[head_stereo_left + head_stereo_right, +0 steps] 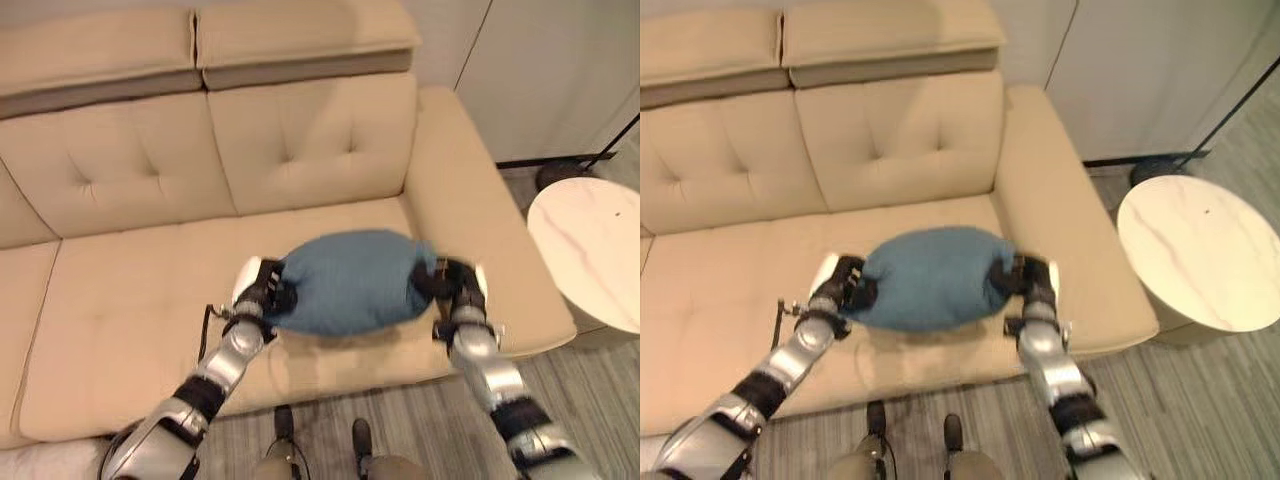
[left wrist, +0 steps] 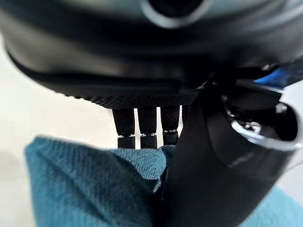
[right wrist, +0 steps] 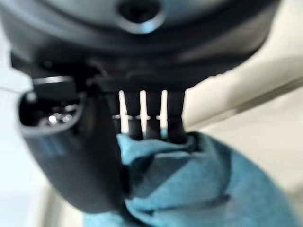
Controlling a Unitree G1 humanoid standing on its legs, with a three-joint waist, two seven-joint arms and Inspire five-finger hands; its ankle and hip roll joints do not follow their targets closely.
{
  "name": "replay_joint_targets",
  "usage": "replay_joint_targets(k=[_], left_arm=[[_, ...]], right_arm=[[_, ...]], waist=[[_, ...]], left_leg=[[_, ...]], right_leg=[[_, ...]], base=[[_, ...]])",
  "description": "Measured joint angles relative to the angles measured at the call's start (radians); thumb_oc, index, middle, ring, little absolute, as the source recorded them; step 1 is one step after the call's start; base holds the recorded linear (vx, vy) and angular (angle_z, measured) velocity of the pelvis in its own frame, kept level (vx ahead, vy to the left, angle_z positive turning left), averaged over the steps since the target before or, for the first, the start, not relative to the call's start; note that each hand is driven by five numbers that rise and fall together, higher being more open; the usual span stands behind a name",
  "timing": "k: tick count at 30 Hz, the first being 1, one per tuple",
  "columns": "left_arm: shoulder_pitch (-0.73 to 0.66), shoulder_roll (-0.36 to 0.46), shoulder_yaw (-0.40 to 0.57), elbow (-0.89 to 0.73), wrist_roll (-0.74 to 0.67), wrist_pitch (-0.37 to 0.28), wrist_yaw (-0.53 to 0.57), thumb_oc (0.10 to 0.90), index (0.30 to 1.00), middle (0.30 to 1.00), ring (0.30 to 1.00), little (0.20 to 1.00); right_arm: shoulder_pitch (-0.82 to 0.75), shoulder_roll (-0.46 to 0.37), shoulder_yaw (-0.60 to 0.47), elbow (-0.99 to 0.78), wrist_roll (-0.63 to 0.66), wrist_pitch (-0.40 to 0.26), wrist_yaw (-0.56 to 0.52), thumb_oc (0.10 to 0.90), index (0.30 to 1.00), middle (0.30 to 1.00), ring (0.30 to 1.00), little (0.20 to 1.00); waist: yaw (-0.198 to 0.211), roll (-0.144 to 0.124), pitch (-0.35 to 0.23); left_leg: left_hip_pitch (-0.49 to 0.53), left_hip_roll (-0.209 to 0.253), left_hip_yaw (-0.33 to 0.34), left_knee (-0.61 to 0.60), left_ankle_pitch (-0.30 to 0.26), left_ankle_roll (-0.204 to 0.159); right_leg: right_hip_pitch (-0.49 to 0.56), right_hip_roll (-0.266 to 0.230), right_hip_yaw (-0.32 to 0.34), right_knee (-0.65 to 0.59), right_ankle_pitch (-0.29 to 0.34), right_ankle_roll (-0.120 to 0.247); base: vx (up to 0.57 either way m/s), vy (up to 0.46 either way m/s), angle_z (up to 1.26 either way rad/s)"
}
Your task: Pick up all the scattered cushions and arrange them neatly on the sofa.
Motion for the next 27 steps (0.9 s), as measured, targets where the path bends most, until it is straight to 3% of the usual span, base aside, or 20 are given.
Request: replay_joint_targets(k=[2,4,7,8,9,10,11,12,15,19,20,21,22,23,24,26,27], left_arm=[[-0.209,0.032,-0.066,0.114,-0.006,-0.006,0.013,0.400,0.300,0.300,0.300,0.300],[-0.317,0.064,-0.069,0.154,-0.031,-0.007,0.042,0.400,0.300,0.300,0.300,0.300],[-0.343,0.120,0.045,0.039,-0.040,-0.036,0.196,0.400,0.300,0.300,0.300,0.300],[-0.344,0.122,0.078,0.016,-0.043,-0.058,0.244,0.569,0.554,0.554,0.554,0.554],[-0.344,0.121,0.097,0.003,-0.050,-0.075,0.265,0.800,0.900,0.900,0.900,0.900],[-0.345,0.124,0.120,-0.020,-0.108,-0.121,0.302,0.800,0.900,0.900,0.900,0.900],[-0.349,0.126,0.126,-0.018,-0.140,-0.142,0.306,0.800,0.900,0.900,0.900,0.900],[-0.353,0.121,0.124,0.004,-0.159,-0.157,0.307,0.800,0.900,0.900,0.900,0.900],[-0.377,0.094,0.036,0.224,-0.157,-0.161,0.283,0.800,0.900,0.900,0.900,0.900],[-0.365,0.015,0.035,0.319,-0.187,-0.143,0.236,0.800,0.900,0.900,0.900,0.900],[-0.370,-0.006,0.037,0.352,-0.195,-0.149,0.229,0.800,0.900,0.900,0.900,0.900],[-0.373,-0.039,0.051,0.394,-0.227,-0.142,0.203,0.800,0.900,0.900,0.900,0.900],[-0.373,-0.053,0.055,0.419,-0.242,-0.142,0.184,0.800,0.900,0.900,0.900,0.900],[-0.374,-0.075,0.055,0.435,-0.266,-0.131,0.158,0.800,0.900,0.900,0.900,0.900],[-0.380,-0.093,0.052,0.465,-0.270,-0.134,0.143,0.800,0.900,0.900,0.900,0.900],[-0.406,-0.106,0.066,0.501,-0.261,-0.123,0.136,0.800,0.900,0.900,0.900,0.900],[-0.425,-0.099,0.074,0.506,-0.260,-0.118,0.136,0.800,0.900,0.900,0.900,0.900]], right_arm=[[-0.209,-0.028,0.054,0.080,-0.008,0.005,-0.017,0.400,0.300,0.300,0.300,0.300],[-0.320,-0.047,0.106,0.078,-0.013,0.005,-0.043,0.400,0.300,0.300,0.300,0.300],[-0.352,-0.094,0.101,-0.075,-0.161,0.005,-0.140,0.400,0.300,0.300,0.300,0.300],[-0.352,-0.104,0.101,-0.105,-0.225,0.005,-0.174,0.400,0.300,0.300,0.300,0.300],[-0.353,-0.113,0.102,-0.118,-0.259,0.005,-0.186,0.400,0.300,0.300,0.300,0.300],[-0.361,-0.128,0.105,-0.135,-0.327,0.005,-0.212,0.400,0.300,0.300,0.300,0.300],[-0.368,-0.130,0.105,-0.134,-0.354,0.005,-0.223,0.758,0.836,0.836,0.836,0.836],[-0.386,-0.136,0.133,-0.113,-0.384,0.008,-0.239,0.800,0.900,0.900,0.900,0.900],[-0.464,-0.105,0.240,0.070,-0.449,0.024,-0.256,0.800,0.900,0.900,0.900,0.900],[-0.448,-0.061,0.233,0.220,-0.419,0.089,-0.255,0.800,0.900,0.900,0.900,0.900],[-0.447,-0.048,0.232,0.259,-0.417,0.090,-0.256,0.800,0.900,0.900,0.900,0.900],[-0.445,-0.028,0.233,0.313,-0.388,0.094,-0.243,0.800,0.900,0.900,0.900,0.900],[-0.446,-0.021,0.239,0.341,-0.378,0.092,-0.232,0.800,0.900,0.900,0.900,0.900],[-0.444,-0.022,0.233,0.355,-0.352,0.103,-0.216,0.800,0.900,0.900,0.900,0.900],[-0.447,-0.024,0.231,0.387,-0.343,0.083,-0.215,0.800,0.900,0.900,0.900,0.900],[-0.458,-0.018,0.239,0.423,-0.297,0.069,-0.195,0.800,0.900,0.900,0.900,0.900],[-0.459,-0.015,0.241,0.423,-0.270,0.069,-0.188,0.800,0.900,0.900,0.900,0.900]], waist=[[0.026,0.014,0.004],[0.039,0.029,0.007],[0.058,0.049,0.011],[0.069,0.048,0.011],[0.076,0.049,0.011],[0.086,0.048,0.012],[0.089,0.048,0.012],[0.090,0.047,0.012],[0.085,0.039,0.015],[0.078,0.024,0.027],[0.078,0.025,0.028],[0.078,0.029,0.045],[0.073,0.031,0.047],[0.060,0.024,0.051],[0.043,0.000,0.061],[0.045,-0.008,0.066],[0.039,-0.025,0.078]], left_leg=[[-0.049,-0.005,-0.005,0.000,0.012,-0.002],[-0.090,-0.006,-0.013,0.000,0.018,-0.007],[-0.148,-0.009,-0.028,0.000,0.024,-0.005],[-0.161,-0.010,-0.027,0.000,0.024,-0.005],[-0.169,-0.011,-0.027,0.000,0.024,-0.005],[-0.186,-0.012,-0.026,0.000,0.024,-0.005],[-0.195,-0.012,-0.026,0.000,0.024,-0.005],[-0.202,-0.012,-0.026,0.000,0.024,-0.005],[-0.224,-0.007,-0.024,0.000,0.024,-0.004],[-0.296,-0.003,-0.024,0.000,0.030,0.004],[-0.307,0.002,-0.026,0.000,0.036,0.012],[-0.323,0.017,-0.027,0.001,0.056,0.046],[-0.331,0.021,-0.030,0.001,0.059,0.049],[-0.338,0.001,-0.022,0.001,0.058,0.047],[-0.345,-0.035,-0.014,0.001,0.048,0.035],[-0.391,-0.029,-0.010,0.039,0.010,-0.014],[-0.471,-0.031,0.001,0.144,-0.015,-0.038]], right_leg=[[-0.048,-0.004,-0.002,0.000,0.010,0.013],[-0.087,-0.002,-0.006,0.001,0.020,0.008],[-0.136,-0.003,-0.019,0.001,0.024,0.008],[-0.149,-0.003,-0.019,0.002,0.024,0.008],[-0.156,-0.004,-0.019,0.002,0.023,0.009],[-0.174,-0.005,-0.018,0.002,0.023,0.010],[-0.180,-0.005,-0.017,0.002,0.023,0.010],[-0.186,-0.005,-0.016,0.002,0.022,0.011],[-0.222,-0.004,-0.008,0.020,0.015,0.021],[-0.303,-0.002,-0.009,0.036,0.011,0.027],[-0.332,0.000,-0.008,0.072,0.002,0.038],[-0.434,0.003,-0.001,0.208,-0.042,0.069],[-0.467,0.001,-0.005,0.226,-0.056,0.070],[-0.453,-0.020,-0.004,0.052,-0.004,0.050],[-0.465,-0.063,-0.004,-0.010,0.116,0.036],[-0.501,-0.062,-0.004,-0.003,0.152,-0.002],[-0.517,-0.066,-0.004,-0.002,0.160,-0.013]], base=[[-0.06,0.034,0.06],[0.03,0.016,0.05],[0.05,0.073,0.17],[0.00,0.058,0.07],[-0.01,0.051,0.04],[-0.03,0.037,0.04],[-0.04,0.029,0.05],[-0.09,0.026,0.01],[-0.06,0.035,-0.06],[-0.03,0.039,-0.03],[-0.01,0.025,-0.23],[0.01,0.017,-0.26],[-0.02,0.003,-0.19],[-0.02,0.003,0.18],[-0.02,0.003,0.33],[0.00,-0.009,0.14],[0.00,0.000,0.00]])
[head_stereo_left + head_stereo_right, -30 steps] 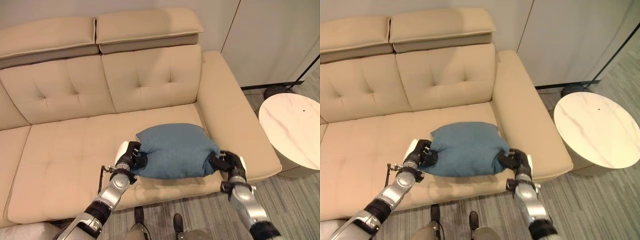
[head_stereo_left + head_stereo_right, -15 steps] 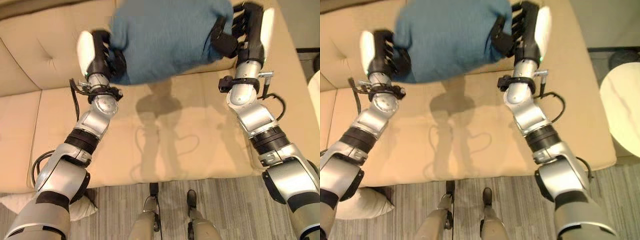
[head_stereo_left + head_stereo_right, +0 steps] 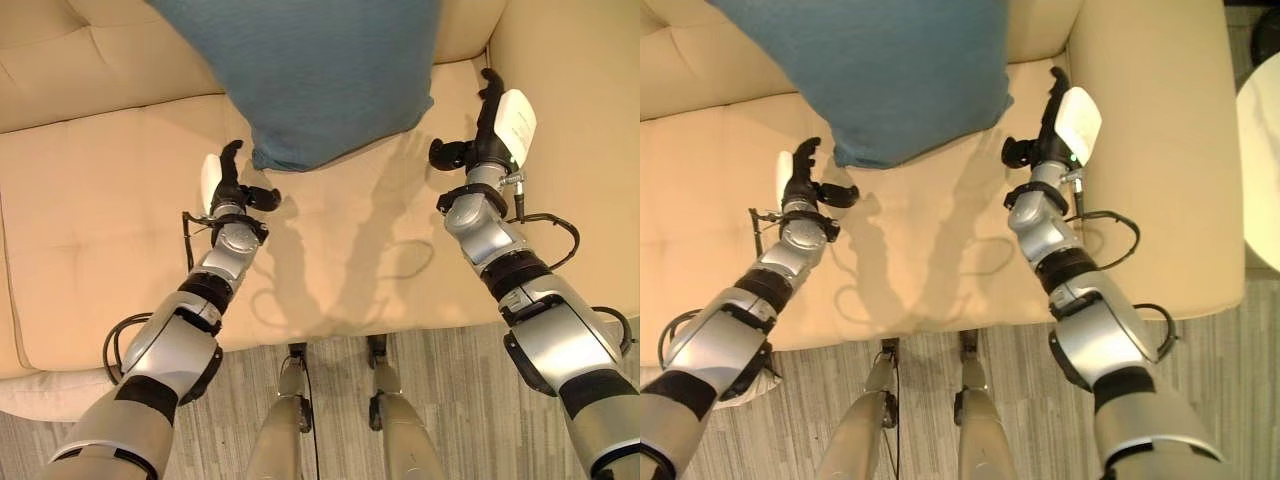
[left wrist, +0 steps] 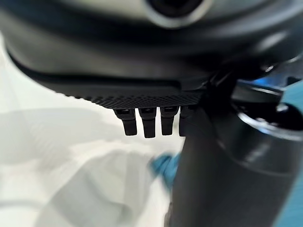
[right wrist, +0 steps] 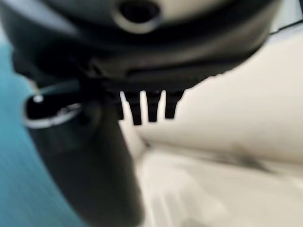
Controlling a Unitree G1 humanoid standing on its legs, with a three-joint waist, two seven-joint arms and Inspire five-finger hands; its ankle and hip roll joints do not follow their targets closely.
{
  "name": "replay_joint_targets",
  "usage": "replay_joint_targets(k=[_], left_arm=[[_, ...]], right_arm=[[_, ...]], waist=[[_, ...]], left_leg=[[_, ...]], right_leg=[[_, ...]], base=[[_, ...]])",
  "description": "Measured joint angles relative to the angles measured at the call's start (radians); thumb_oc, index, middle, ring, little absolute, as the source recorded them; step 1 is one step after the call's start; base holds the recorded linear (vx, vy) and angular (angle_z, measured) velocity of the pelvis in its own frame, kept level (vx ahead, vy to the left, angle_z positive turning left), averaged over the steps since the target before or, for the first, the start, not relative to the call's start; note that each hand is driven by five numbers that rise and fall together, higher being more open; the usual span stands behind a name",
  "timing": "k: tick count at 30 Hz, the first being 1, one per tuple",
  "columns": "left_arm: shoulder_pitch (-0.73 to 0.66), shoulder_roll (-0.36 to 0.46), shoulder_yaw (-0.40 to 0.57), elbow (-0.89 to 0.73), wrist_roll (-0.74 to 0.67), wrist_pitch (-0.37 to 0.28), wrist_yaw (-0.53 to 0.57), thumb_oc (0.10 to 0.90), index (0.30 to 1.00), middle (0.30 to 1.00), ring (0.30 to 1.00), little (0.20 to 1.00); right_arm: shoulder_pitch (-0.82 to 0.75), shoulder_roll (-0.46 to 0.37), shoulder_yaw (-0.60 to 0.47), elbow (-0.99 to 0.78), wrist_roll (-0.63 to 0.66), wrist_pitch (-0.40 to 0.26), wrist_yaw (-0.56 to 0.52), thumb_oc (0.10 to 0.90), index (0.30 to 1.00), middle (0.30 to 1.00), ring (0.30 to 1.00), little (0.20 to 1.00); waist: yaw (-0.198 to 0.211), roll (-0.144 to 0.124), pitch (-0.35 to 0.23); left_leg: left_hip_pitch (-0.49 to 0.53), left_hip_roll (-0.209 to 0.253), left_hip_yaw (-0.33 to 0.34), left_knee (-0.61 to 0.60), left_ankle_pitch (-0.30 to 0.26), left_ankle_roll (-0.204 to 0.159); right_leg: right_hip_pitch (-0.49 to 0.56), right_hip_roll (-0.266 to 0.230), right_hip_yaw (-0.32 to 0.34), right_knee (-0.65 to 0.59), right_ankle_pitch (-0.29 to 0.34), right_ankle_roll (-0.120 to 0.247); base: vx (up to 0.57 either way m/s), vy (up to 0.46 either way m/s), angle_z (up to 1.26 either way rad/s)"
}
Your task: Pick up all the scattered cushions and arrange them neatly on the sofa.
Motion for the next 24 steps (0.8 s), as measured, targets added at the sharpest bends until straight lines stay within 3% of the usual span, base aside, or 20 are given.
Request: replay_joint_targets(k=[1,3,6,12,17,24], left_arm=[[-0.017,0.008,0.000,0.002,0.007,0.001,0.002,0.800,0.900,0.900,0.900,0.900],[-0.020,0.028,0.000,0.004,0.029,0.014,0.029,0.800,0.900,0.900,0.900,0.900],[-0.035,0.064,0.001,-0.027,0.033,0.022,0.053,0.800,0.900,0.900,0.900,0.900],[-0.002,0.131,0.038,-0.167,0.066,0.021,0.053,0.800,0.900,0.900,0.900,0.900],[0.014,0.178,0.061,-0.244,0.078,0.016,0.057,0.800,0.900,0.900,0.900,0.900],[0.087,0.165,0.071,-0.354,0.152,0.018,0.055,0.800,0.900,0.900,0.900,0.900]], right_arm=[[0.000,0.008,-0.002,0.001,0.039,0.001,0.012,0.800,0.900,0.900,0.900,0.900],[0.001,0.031,-0.007,-0.012,0.087,-0.006,0.029,0.800,0.900,0.900,0.900,0.900],[0.008,0.022,-0.067,-0.066,0.116,-0.033,0.016,0.800,0.900,0.900,0.900,0.900],[0.149,0.026,-0.226,-0.277,0.139,-0.122,0.004,0.800,0.900,0.900,0.900,0.900],[0.234,0.036,-0.243,-0.380,0.202,-0.212,0.040,0.800,0.900,0.900,0.900,0.900],[0.302,0.026,-0.261,-0.538,0.232,-0.247,0.092,0.800,0.900,0.900,0.900,0.900]], waist=[[0.001,-0.023,0.014],[0.025,-0.003,0.024],[0.013,0.022,0.039],[0.045,0.033,0.047],[0.049,0.034,0.047],[0.041,0.034,0.047]], left_leg=[[-0.038,0.004,0.008,-0.021,-0.023,0.005],[-0.017,0.060,0.006,-0.121,0.104,-0.006],[-0.009,0.054,-0.004,-0.144,0.101,-0.003],[0.048,0.038,-0.017,-0.144,0.091,0.010],[0.124,0.024,-0.028,-0.145,0.066,0.011],[0.146,0.018,-0.036,-0.144,0.072,0.017]], right_leg=[[-0.015,0.006,-0.001,0.000,0.004,-0.005],[-0.020,0.067,0.003,0.000,0.003,-0.005],[-0.018,0.064,-0.009,0.000,0.002,-0.004],[0.050,0.051,-0.029,-0.001,-0.014,0.016],[0.129,0.036,-0.032,-0.002,-0.035,0.033],[0.161,0.032,-0.053,-0.001,-0.037,0.031]], base=[[0.04,-0.011,-0.04],[0.04,0.002,-0.46],[0.02,0.006,-0.03],[0.04,-0.016,0.11],[0.02,-0.037,0.05],[0.04,-0.035,0.08]])
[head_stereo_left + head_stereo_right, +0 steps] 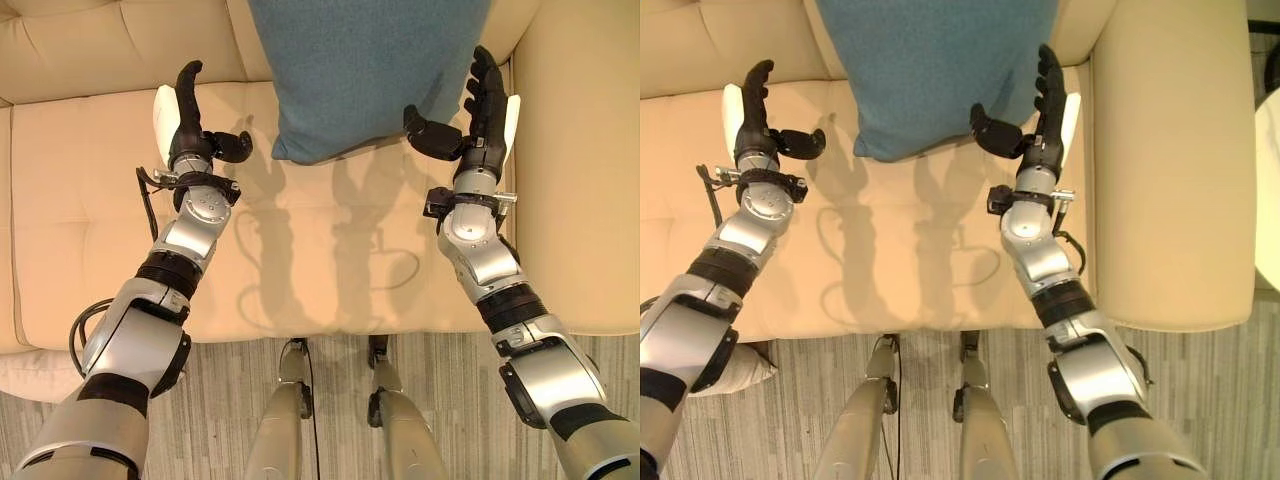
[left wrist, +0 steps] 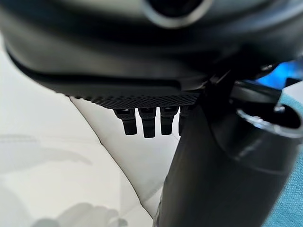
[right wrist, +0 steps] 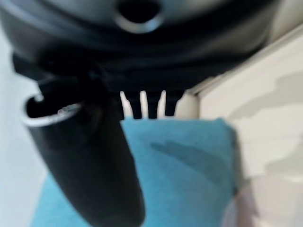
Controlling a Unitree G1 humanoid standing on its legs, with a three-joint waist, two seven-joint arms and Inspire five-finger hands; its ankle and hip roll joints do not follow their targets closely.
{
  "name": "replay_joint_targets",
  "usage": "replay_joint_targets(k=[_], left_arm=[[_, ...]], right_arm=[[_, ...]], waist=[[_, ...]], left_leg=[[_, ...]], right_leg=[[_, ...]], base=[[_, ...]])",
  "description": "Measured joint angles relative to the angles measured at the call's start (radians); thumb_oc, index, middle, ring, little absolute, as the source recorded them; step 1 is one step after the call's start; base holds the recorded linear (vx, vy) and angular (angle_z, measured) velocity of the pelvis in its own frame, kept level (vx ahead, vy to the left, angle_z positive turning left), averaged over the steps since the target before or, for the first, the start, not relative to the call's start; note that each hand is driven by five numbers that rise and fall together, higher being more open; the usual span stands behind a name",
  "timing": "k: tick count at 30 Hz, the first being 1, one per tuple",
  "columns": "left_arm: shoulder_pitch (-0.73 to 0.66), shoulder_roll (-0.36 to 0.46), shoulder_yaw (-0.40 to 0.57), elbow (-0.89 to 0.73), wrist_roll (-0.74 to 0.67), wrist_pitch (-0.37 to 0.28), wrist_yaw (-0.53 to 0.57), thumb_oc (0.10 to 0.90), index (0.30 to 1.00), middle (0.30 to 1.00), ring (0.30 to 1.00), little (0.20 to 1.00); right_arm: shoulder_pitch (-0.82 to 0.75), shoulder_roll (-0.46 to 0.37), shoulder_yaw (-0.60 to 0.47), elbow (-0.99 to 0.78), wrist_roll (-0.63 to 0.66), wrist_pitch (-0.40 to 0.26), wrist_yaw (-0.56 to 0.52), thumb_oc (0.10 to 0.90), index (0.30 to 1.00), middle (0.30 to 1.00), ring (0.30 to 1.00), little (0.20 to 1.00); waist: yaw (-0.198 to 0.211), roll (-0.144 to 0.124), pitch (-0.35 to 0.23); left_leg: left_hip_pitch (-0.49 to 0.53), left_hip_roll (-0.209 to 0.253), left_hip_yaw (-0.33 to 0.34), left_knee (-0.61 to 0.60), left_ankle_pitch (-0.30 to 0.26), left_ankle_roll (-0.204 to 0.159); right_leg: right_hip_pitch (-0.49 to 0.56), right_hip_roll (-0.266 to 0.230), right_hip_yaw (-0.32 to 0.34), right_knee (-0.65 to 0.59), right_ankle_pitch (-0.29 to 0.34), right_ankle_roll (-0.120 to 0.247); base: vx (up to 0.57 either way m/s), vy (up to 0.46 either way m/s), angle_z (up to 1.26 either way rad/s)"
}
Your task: Pick up all the scattered cushions and arrange them neatly on the sofa.
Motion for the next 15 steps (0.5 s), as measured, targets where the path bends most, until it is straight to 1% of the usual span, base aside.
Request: replay_joint_targets(k=[3,4,5,6,7,8,9,10,11,12,13,14,15], left_arm=[[0.144,-0.016,0.026,-0.109,0.013,-0.001,-0.004,0.800,0.900,0.900,0.900,0.900],[0.243,-0.034,0.095,-0.205,0.011,-0.003,-0.020,0.800,0.900,0.900,0.900,0.900],[0.323,-0.048,0.135,-0.267,0.011,-0.016,-0.023,0.800,0.900,0.900,0.900,0.900],[0.422,-0.053,0.166,-0.317,0.010,-0.026,-0.030,0.800,0.900,0.900,0.900,0.900],[0.531,-0.068,0.217,-0.331,0.009,-0.029,-0.041,0.800,0.900,0.900,0.900,0.900],[0.645,-0.076,0.291,-0.343,0.010,-0.046,-0.070,0.800,0.900,0.900,0.900,0.900],[0.735,-0.080,0.335,-0.355,0.010,-0.058,-0.080,0.800,0.900,0.900,0.900,0.900],[0.832,-0.076,0.358,-0.320,0.016,-0.060,-0.094,0.800,0.900,0.900,0.900,0.900],[0.942,-0.089,0.383,-0.190,0.086,-0.066,-0.100,0.800,0.900,0.900,0.900,0.900],[0.988,-0.121,0.426,-0.110,0.103,-0.045,-0.099,0.800,0.900,0.900,0.900,0.900],[1.040,-0.143,0.457,-0.035,0.100,0.008,-0.089,0.800,0.900,0.900,0.900,0.900],[1.106,-0.144,0.478,0.062,0.114,0.015,-0.086,0.800,0.900,0.900,0.900,0.900],[1.116,-0.147,0.482,0.126,0.133,0.005,-0.084,0.800,0.900,0.900,0.900,0.900]], right_arm=[[0.117,-0.008,-0.031,-0.062,-0.004,0.000,0.044,0.800,0.900,0.900,0.900,0.900],[0.196,-0.007,-0.080,-0.118,-0.010,0.001,0.075,0.800,0.900,0.900,0.900,0.900],[0.263,-0.007,-0.113,-0.154,-0.016,-0.003,0.086,0.800,0.900,0.900,0.900,0.900],[0.341,-0.007,-0.155,-0.172,-0.026,-0.005,0.102,0.800,0.900,0.900,0.900,0.900],[0.429,-0.008,-0.211,-0.171,-0.032,-0.004,0.123,0.800,0.900,0.900,0.900,0.900],[0.503,-0.009,-0.268,-0.155,-0.046,-0.015,0.161,0.800,0.900,0.900,0.900,0.900],[0.554,-0.011,-0.322,-0.133,-0.057,-0.018,0.179,0.800,0.900,0.900,0.900,0.900],[0.627,-0.011,-0.386,-0.074,-0.060,-0.018,0.189,0.800,0.900,0.900,0.900,0.900],[0.730,-0.005,-0.499,0.044,-0.075,-0.020,0.209,0.800,0.900,0.900,0.900,0.900],[0.776,0.000,-0.556,0.095,-0.073,0.002,0.206,0.800,0.900,0.900,0.900,0.900],[0.836,0.000,-0.604,0.132,-0.068,0.030,0.189,0.800,0.900,0.900,0.900,0.900],[0.887,0.015,-0.645,0.194,-0.069,0.017,0.180,0.800,0.900,0.900,0.900,0.900],[0.906,0.021,-0.669,0.217,-0.072,0.013,0.179,0.800,0.900,0.900,0.900,0.900]], waist=[[0.000,-0.006,0.003],[0.001,-0.008,0.005],[0.002,-0.010,0.006],[0.003,-0.019,0.011],[0.010,-0.031,0.000],[0.014,-0.049,-0.015],[0.013,-0.059,-0.022],[0.016,-0.071,-0.032],[0.021,-0.081,-0.055],[0.020,-0.085,-0.080],[0.017,-0.090,-0.113],[0.015,-0.099,-0.130],[0.011,-0.104,-0.134]], left_leg=[[0.075,-0.002,0.001,0.000,-0.001,0.000],[0.111,-0.001,0.002,0.000,-0.015,0.004],[0.143,-0.002,0.003,0.000,-0.024,0.008],[0.187,-0.004,0.004,-0.001,-0.028,0.007],[0.240,0.000,0.008,-0.001,-0.058,0.007],[0.266,-0.002,0.010,-0.001,-0.090,0.013],[0.284,-0.001,0.012,-0.001,-0.096,0.010],[0.310,-0.001,0.012,-0.001,-0.106,0.008],[0.361,-0.003,0.015,-0.001,-0.131,0.014],[0.381,-0.008,0.015,-0.001,-0.138,0.019],[0.390,-0.015,0.013,-0.001,-0.143,0.025],[0.399,-0.023,0.013,-0.001,-0.146,0.026],[0.412,-0.023,0.013,-0.001,-0.146,0.026]], right_leg=[[0.080,-0.002,-0.003,0.000,-0.008,0.010],[0.117,-0.002,-0.005,0.000,-0.019,0.018],[0.150,-0.002,-0.004,0.000,-0.029,0.015],[0.194,-0.004,-0.005,0.000,-0.036,0.013],[0.243,-0.003,-0.001,-0.001,-0.059,0.014],[0.267,-0.005,-0.002,0.000,-0.094,0.001],[0.283,-0.005,0.000,0.000,-0.097,0.000],[0.309,-0.006,-0.001,0.000,-0.102,-0.002],[0.359,-0.009,-0.001,0.000,-0.112,-0.002],[0.381,-0.012,-0.001,0.000,-0.124,0.004],[0.391,-0.020,-0.002,-0.001,-0.135,0.003],[0.401,-0.026,-0.002,0.000,-0.142,0.006],[0.413,-0.027,-0.002,0.000,-0.142,0.006]], base=[[0.11,-0.020,0.09],[0.16,-0.004,0.12],[0.10,0.002,0.09],[0.13,0.023,-0.02],[0.13,0.041,-0.09],[0.19,0.121,-0.15],[0.14,0.148,-0.07],[0.11,0.158,-0.03],[0.07,0.100,0.02],[0.04,0.095,0.06],[0.01,0.088,0.08],[-0.03,0.101,0.05],[-0.06,0.089,0.02]])
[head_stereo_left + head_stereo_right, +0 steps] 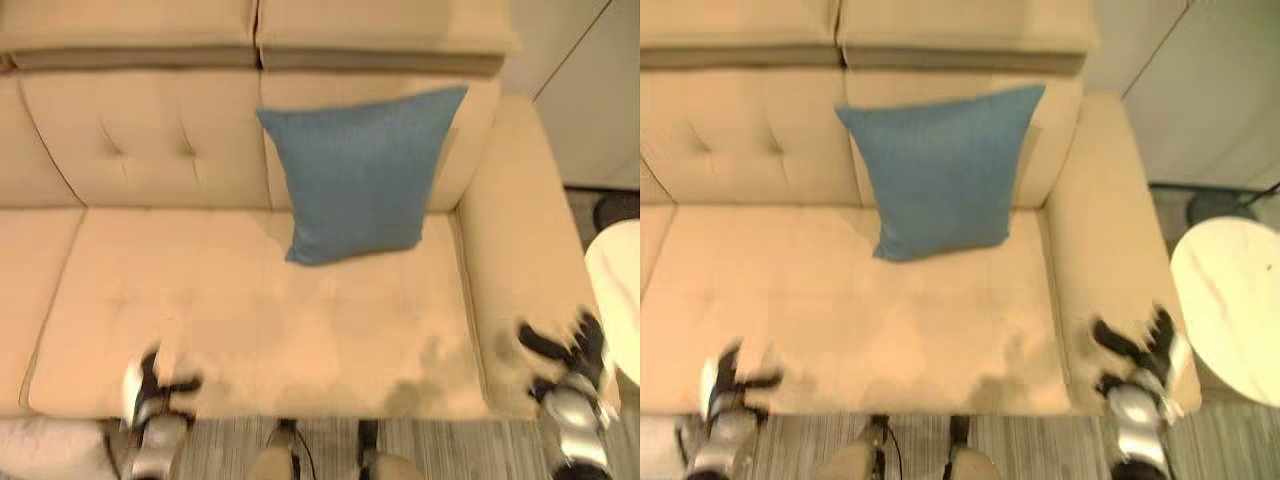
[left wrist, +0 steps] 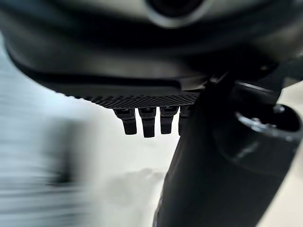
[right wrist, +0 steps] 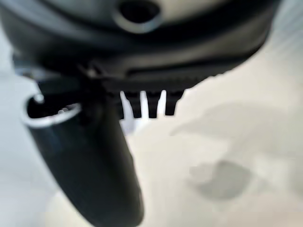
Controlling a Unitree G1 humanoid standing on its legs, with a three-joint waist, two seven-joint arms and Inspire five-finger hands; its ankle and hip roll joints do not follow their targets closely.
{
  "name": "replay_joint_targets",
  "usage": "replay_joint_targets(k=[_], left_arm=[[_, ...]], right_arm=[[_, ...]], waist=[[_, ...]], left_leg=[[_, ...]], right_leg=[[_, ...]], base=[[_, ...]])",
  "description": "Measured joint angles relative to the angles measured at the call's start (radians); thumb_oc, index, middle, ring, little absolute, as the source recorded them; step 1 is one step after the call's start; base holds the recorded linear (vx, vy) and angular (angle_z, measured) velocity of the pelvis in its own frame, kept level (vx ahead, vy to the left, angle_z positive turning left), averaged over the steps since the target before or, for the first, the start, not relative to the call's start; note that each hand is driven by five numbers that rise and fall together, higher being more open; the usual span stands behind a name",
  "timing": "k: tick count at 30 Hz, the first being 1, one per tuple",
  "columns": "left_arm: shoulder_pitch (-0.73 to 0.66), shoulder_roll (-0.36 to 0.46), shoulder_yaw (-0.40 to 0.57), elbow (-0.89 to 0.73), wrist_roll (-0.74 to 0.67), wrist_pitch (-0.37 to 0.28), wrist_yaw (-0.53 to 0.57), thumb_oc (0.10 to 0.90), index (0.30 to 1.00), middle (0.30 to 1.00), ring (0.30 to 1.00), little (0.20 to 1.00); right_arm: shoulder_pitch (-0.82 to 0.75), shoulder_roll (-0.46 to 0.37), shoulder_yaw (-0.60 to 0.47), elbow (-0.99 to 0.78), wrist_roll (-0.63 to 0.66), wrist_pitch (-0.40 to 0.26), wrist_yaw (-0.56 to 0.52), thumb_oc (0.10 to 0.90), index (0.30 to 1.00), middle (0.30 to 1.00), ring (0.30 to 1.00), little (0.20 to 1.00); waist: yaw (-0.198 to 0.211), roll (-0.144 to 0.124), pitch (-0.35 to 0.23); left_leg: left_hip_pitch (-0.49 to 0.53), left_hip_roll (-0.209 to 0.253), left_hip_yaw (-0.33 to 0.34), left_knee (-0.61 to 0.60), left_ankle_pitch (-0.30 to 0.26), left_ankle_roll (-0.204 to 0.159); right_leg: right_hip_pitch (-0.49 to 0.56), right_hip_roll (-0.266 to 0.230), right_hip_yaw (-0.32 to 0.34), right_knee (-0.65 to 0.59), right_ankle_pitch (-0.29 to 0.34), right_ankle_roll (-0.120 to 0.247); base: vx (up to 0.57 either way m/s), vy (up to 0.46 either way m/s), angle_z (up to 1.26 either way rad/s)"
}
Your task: Pick up all the scattered cushions and arrange them neatly on the sofa.
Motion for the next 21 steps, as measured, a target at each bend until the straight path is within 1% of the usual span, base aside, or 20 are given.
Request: replay_joint_targets(k=[1,2,3,5,6,7,8,9,10,11,12,13,14,15,16,17,18,19,20,21], left_arm=[[0.029,-0.010,-0.002,0.074,0.009,0.025,0.009,0.800,0.900,0.900,0.900,0.900],[0.040,-0.016,-0.002,0.129,0.021,0.018,0.012,0.800,0.900,0.900,0.900,0.900],[0.061,-0.036,-0.002,0.205,0.019,0.023,0.011,0.800,0.900,0.900,0.900,0.900],[0.089,-0.077,-0.011,0.294,0.019,0.027,0.007,0.800,0.900,0.900,0.900,0.900],[0.095,-0.113,-0.015,0.343,0.019,0.025,-0.003,0.800,0.900,0.900,0.900,0.900],[0.095,-0.129,-0.016,0.363,0.020,0.023,-0.014,0.800,0.900,0.900,0.900,0.900],[0.096,-0.154,-0.022,0.365,0.024,0.027,-0.035,0.800,0.900,0.900,0.900,0.900],[0.097,-0.169,-0.023,0.378,0.027,0.028,-0.041,0.800,0.900,0.900,0.900,0.900],[0.094,-0.180,-0.026,0.379,0.037,0.028,-0.049,0.800,0.900,0.900,0.900,0.900],[0.084,-0.181,-0.037,0.375,0.044,0.025,-0.052,0.800,0.900,0.900,0.900,0.900],[0.077,-0.172,-0.070,0.365,0.050,0.023,-0.054,0.800,0.900,0.900,0.900,0.900],[0.073,-0.165,-0.094,0.351,0.055,0.020,-0.054,0.800,0.900,0.900,0.900,0.900],[0.061,-0.160,-0.114,0.313,0.055,0.017,-0.055,0.800,0.900,0.900,0.900,0.900],[0.044,-0.173,-0.140,0.306,0.054,0.017,-0.056,0.800,0.900,0.900,0.900,0.900],[0.036,-0.174,-0.168,0.271,0.053,0.010,-0.057,0.800,0.900,0.900,0.900,0.900],[0.038,-0.174,-0.195,0.213,0.041,0.006,-0.052,0.800,0.900,0.900,0.900,0.900],[0.041,-0.151,-0.193,0.157,0.026,-0.001,-0.051,0.800,0.900,0.900,0.900,0.900],[0.019,-0.138,-0.208,0.157,0.011,-0.012,-0.047,0.800,0.900,0.900,0.900,0.900],[-0.004,-0.134,-0.209,0.147,-0.004,-0.024,-0.047,0.800,0.900,0.900,0.900,0.900],[-0.013,-0.133,-0.199,0.151,-0.024,-0.023,-0.048,0.800,0.900,0.900,0.900,0.900]], right_arm=[[0.037,0.028,-0.006,0.017,0.004,0.011,-0.022,0.800,0.900,0.900,0.900,0.900],[0.048,0.038,-0.003,0.039,0.004,0.005,-0.024,0.800,0.900,0.900,0.900,0.900],[0.061,0.060,0.023,0.064,0.014,0.011,-0.024,0.800,0.900,0.900,0.900,0.900],[0.075,0.098,0.056,0.102,0.030,0.008,-0.024,0.800,0.900,0.900,0.900,0.900],[0.069,0.128,0.094,0.147,0.055,0.003,-0.021,0.800,0.900,0.900,0.900,0.900],[0.067,0.138,0.118,0.176,0.063,0.003,-0.017,0.800,0.900,0.900,0.900,0.900],[0.059,0.153,0.155,0.206,0.082,0.016,-0.010,0.800,0.900,0.900,0.900,0.900],[0.053,0.163,0.172,0.219,0.089,0.016,-0.010,0.800,0.900,0.900,0.900,0.900],[0.050,0.172,0.197,0.236,0.093,0.017,-0.007,0.800,0.900,0.900,0.900,0.900],[0.063,0.183,0.223,0.241,0.102,0.020,0.005,0.800,0.900,0.900,0.900,0.900],[0.069,0.188,0.241,0.241,0.111,0.020,0.011,0.800,0.900,0.900,0.900,0.900],[0.063,0.189,0.247,0.240,0.112,0.020,0.012,0.800,0.900,0.900,0.900,0.900],[0.060,0.184,0.253,0.237,0.111,0.015,0.010,0.800,0.900,0.900,0.900,0.900],[0.044,0.161,0.268,0.242,0.111,0.015,0.008,0.800,0.900,0.900,0.900,0.900],[0.034,0.141,0.303,0.236,0.106,0.014,0.006,0.800,0.900,0.900,0.900,0.900],[0.029,0.123,0.341,0.235,0.102,0.012,-0.001,0.800,0.900,0.900,0.900,0.900],[0.020,0.130,0.373,0.218,0.093,0.011,-0.002,0.800,0.900,0.900,0.900,0.900],[0.015,0.131,0.394,0.203,0.078,0.007,-0.002,0.800,0.900,0.900,0.900,0.900],[0.007,0.125,0.421,0.183,0.061,0.005,-0.002,0.800,0.900,0.900,0.900,0.900],[-0.009,0.125,0.440,0.149,0.040,0.003,-0.003,0.800,0.900,0.900,0.900,0.900]], waist=[[-0.003,-0.007,-0.009],[-0.004,-0.010,-0.017],[-0.001,-0.013,-0.042],[0.001,-0.006,-0.070],[0.007,0.007,-0.096],[0.010,0.016,-0.103],[0.027,0.035,-0.109],[0.043,0.054,-0.110],[0.046,0.076,-0.113],[0.051,0.086,-0.123],[0.058,0.082,-0.131],[0.064,0.073,-0.133],[0.048,0.069,-0.131],[0.056,0.104,-0.121],[0.072,0.124,-0.120],[0.094,0.170,-0.122],[0.094,0.134,-0.109],[0.095,0.117,-0.100],[0.106,0.094,-0.087],[0.103,0.064,-0.067]], left_leg=[[0.017,-0.002,0.000,0.000,-0.001,0.001],[0.023,-0.001,0.008,0.000,-0.003,0.004],[0.029,-0.001,0.028,-0.001,-0.011,0.008],[0.033,-0.002,0.045,-0.001,-0.012,0.010],[0.031,-0.001,0.052,0.000,-0.012,0.011],[0.028,0.004,0.058,0.000,-0.003,0.016],[0.018,0.018,0.077,-0.001,-0.004,0.027],[0.013,0.035,0.079,0.000,0.007,0.028],[0.004,0.052,0.071,0.004,0.011,0.030],[-0.029,0.057,0.035,0.035,0.009,0.026],[-0.057,0.048,-0.003,0.057,0.020,0.011],[-0.087,0.038,-0.027,0.079,0.040,-0.009],[-0.136,0.021,-0.074,0.106,0.046,-0.020],[-0.160,0.044,-0.119,0.112,0.075,-0.038],[-0.190,0.071,-0.145,0.110,0.100,-0.023],[-0.205,0.111,-0.182,0.088,0.131,-0.058],[-0.230,0.111,-0.193,0.073,0.101,-0.077],[-0.251,0.116,-0.186,0.066,0.011,-0.069],[-0.264,0.112,-0.171,0.085,-0.007,-0.042],[-0.298,0.102,-0.152,0.121,-0.025,-0.025]], right_leg=[[0.015,-0.002,0.000,0.000,0.000,0.000],[0.019,-0.003,0.003,0.000,0.000,0.001],[0.015,-0.005,0.009,0.000,-0.003,0.004],[0.012,-0.009,0.027,0.000,0.000,0.008],[0.006,-0.010,0.032,0.000,0.006,0.014],[0.003,-0.010,0.028,0.003,0.008,0.019],[-0.020,-0.010,0.020,0.036,-0.018,0.021],[-0.047,-0.010,-0.004,0.105,-0.040,0.017],[-0.072,-0.013,-0.011,0.228,-0.081,0.019],[-0.095,-0.015,0.047,0.387,-0.171,0.043],[-0.086,-0.011,0.100,0.432,-0.215,0.058],[-0.075,-0.009,0.147,0.415,-0.258,0.066],[-0.061,0.012,0.210,0.374,-0.314,0.014],[-0.063,0.059,0.195,0.373,-0.324,-0.003],[-0.090,0.123,0.222,0.389,-0.317,-0.054],[-0.144,0.205,0.209,0.473,-0.340,-0.080],[-0.195,0.226,0.190,0.518,-0.329,-0.145],[-0.239,0.231,0.175,0.579,-0.339,-0.176],[-0.272,0.221,0.149,0.602,-0.343,-0.217],[-0.290,0.208,0.136,0.605,-0.337,-0.229]], base=[[-0.09,0.087,-0.04],[-0.13,0.054,-0.22],[-0.17,0.012,-0.37],[-0.27,-0.044,-0.33],[-0.36,-0.075,-0.15],[-0.42,-0.121,-0.27],[-0.42,-0.161,-0.25],[-0.41,-0.189,-0.20],[-0.36,-0.219,0.28],[-0.46,-0.334,0.69],[-0.35,-0.278,0.88],[-0.55,-0.398,1.09],[-0.32,-0.217,1.09],[-0.74,-0.477,1.16],[-0.63,-0.359,0.82],[-0.82,-0.438,0.80],[-0.57,-0.239,0.95],[-0.53,-0.196,0.93],[-0.47,-0.151,0.79],[-0.44,-0.132,0.55]])
